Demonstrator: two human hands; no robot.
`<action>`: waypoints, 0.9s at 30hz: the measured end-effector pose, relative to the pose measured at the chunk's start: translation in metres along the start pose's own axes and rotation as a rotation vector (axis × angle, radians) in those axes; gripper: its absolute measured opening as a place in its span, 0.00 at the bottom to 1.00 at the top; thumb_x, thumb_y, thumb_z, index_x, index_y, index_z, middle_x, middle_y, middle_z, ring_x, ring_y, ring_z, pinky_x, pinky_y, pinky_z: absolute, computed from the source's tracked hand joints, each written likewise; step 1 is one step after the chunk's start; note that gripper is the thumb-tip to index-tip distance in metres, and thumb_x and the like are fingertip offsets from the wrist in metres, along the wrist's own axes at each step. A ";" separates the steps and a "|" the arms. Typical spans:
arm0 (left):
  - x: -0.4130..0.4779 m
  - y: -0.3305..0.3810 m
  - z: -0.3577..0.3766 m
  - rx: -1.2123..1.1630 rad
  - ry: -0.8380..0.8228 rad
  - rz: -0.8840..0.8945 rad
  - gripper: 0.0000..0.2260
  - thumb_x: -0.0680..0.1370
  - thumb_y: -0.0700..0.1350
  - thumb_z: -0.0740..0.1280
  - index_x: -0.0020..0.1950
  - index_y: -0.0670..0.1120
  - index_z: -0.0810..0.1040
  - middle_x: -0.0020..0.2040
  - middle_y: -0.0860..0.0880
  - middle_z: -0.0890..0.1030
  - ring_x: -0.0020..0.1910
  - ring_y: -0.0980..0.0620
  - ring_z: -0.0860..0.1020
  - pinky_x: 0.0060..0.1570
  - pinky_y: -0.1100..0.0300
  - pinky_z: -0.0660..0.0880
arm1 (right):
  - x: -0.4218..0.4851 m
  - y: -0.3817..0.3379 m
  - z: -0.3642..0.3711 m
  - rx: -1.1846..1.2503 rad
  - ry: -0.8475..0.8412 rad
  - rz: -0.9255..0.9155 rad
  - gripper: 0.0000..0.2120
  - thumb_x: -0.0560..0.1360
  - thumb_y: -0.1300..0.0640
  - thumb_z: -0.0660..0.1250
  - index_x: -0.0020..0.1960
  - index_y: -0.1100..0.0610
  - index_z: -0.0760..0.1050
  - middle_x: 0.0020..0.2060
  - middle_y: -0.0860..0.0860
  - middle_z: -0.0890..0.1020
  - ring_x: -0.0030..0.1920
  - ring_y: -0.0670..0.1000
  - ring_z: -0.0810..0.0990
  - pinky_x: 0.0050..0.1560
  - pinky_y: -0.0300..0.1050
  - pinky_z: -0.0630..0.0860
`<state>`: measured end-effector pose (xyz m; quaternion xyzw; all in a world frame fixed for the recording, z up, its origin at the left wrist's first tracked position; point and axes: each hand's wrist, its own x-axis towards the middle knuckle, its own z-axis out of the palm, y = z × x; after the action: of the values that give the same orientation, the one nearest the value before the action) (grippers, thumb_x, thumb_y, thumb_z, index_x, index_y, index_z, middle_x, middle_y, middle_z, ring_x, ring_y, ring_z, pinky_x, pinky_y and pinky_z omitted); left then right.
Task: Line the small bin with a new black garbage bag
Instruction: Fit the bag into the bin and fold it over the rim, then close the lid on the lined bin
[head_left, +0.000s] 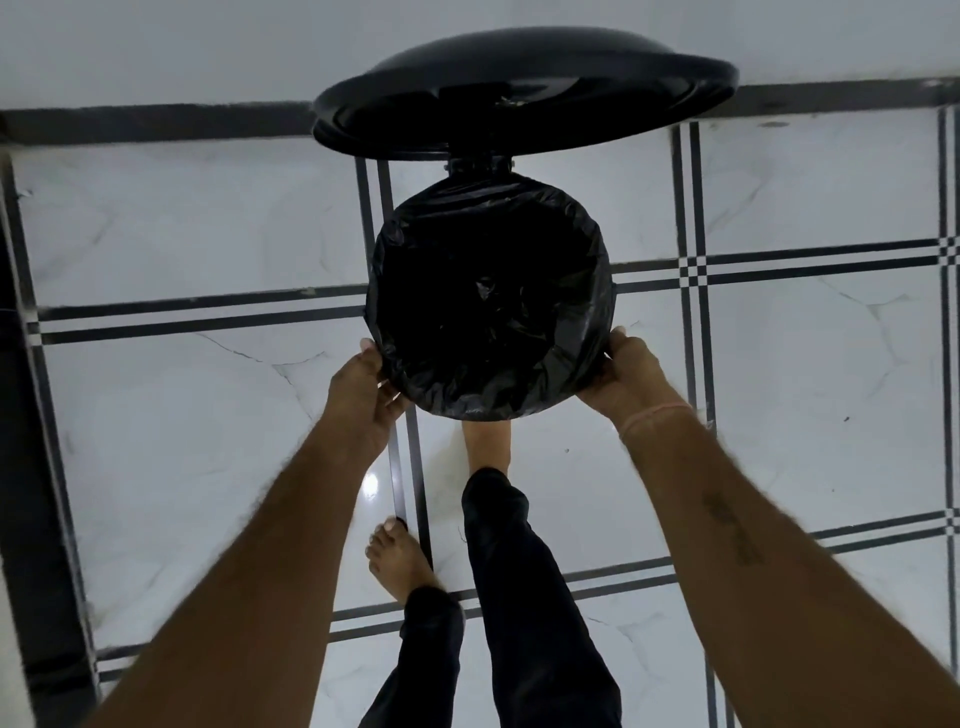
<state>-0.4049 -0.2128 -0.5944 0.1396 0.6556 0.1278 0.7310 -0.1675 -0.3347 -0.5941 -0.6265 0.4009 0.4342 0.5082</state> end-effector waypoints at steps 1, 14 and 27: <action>-0.004 0.002 0.001 -0.006 0.012 -0.013 0.16 0.87 0.52 0.58 0.67 0.43 0.77 0.59 0.45 0.83 0.60 0.46 0.82 0.55 0.51 0.82 | -0.005 -0.003 -0.001 -0.042 0.010 -0.042 0.15 0.87 0.52 0.57 0.51 0.56 0.81 0.51 0.56 0.85 0.55 0.58 0.83 0.52 0.58 0.83; -0.121 0.135 0.063 0.184 0.065 0.198 0.33 0.83 0.67 0.55 0.81 0.48 0.64 0.77 0.45 0.69 0.72 0.47 0.71 0.72 0.48 0.71 | -0.168 -0.104 0.043 -0.357 -0.197 -0.474 0.29 0.86 0.38 0.53 0.82 0.51 0.62 0.81 0.53 0.65 0.73 0.54 0.69 0.77 0.60 0.66; -0.129 0.128 0.072 0.565 -0.054 0.470 0.22 0.80 0.57 0.71 0.68 0.45 0.77 0.61 0.50 0.81 0.57 0.52 0.80 0.58 0.55 0.77 | -0.182 -0.098 0.058 -1.089 -0.182 -0.898 0.20 0.83 0.42 0.63 0.68 0.53 0.77 0.61 0.51 0.80 0.64 0.55 0.77 0.71 0.52 0.72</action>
<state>-0.3477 -0.1440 -0.4209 0.4860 0.5956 0.1025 0.6313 -0.1380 -0.2505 -0.3986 -0.8572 -0.2141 0.3723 0.2842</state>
